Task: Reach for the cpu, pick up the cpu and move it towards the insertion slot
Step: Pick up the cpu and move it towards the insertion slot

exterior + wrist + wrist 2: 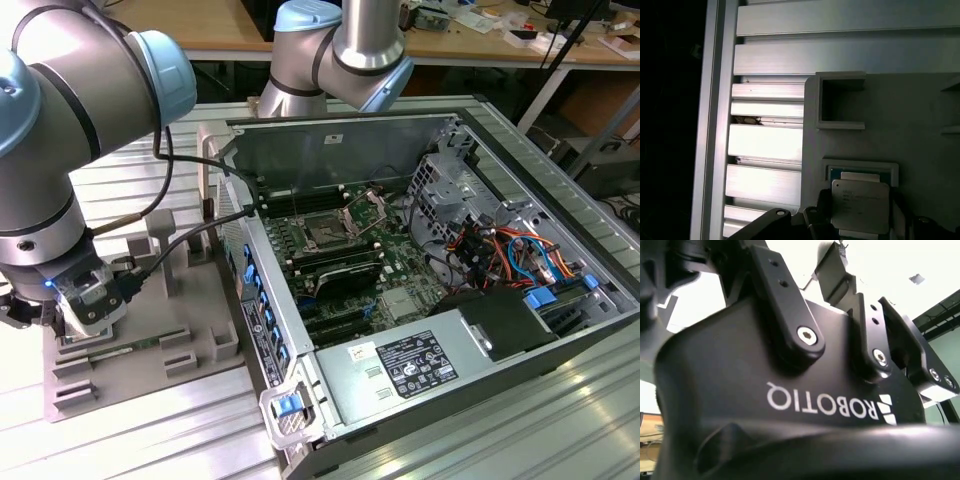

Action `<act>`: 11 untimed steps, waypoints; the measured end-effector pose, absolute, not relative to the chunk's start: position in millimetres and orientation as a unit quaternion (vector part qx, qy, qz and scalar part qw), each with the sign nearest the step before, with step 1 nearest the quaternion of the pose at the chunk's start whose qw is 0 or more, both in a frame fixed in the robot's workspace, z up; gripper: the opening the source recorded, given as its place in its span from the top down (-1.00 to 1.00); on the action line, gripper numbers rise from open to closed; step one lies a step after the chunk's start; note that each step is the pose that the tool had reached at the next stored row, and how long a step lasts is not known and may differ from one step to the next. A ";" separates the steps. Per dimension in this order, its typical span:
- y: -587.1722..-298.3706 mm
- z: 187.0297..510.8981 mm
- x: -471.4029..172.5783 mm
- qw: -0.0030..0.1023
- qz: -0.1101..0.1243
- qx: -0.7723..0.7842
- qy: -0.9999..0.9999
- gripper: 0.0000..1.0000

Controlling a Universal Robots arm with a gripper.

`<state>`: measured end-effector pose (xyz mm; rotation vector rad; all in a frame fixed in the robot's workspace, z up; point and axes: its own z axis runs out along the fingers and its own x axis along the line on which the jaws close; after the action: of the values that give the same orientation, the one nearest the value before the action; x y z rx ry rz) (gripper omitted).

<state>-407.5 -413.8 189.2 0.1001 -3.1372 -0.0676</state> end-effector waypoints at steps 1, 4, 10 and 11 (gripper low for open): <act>-413.8 189.1 -407.5 0.001 -0.022 0.032 -0.999 -0.11; -414.0 189.0 -407.2 0.001 -0.022 0.032 -0.999 -0.11; -414.0 189.0 -407.2 0.001 -0.022 0.032 -0.999 -0.11; -414.0 188.9 -407.2 0.001 -0.022 0.032 -0.999 -0.11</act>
<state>-407.2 -414.0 188.9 0.1018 -3.1376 -0.0681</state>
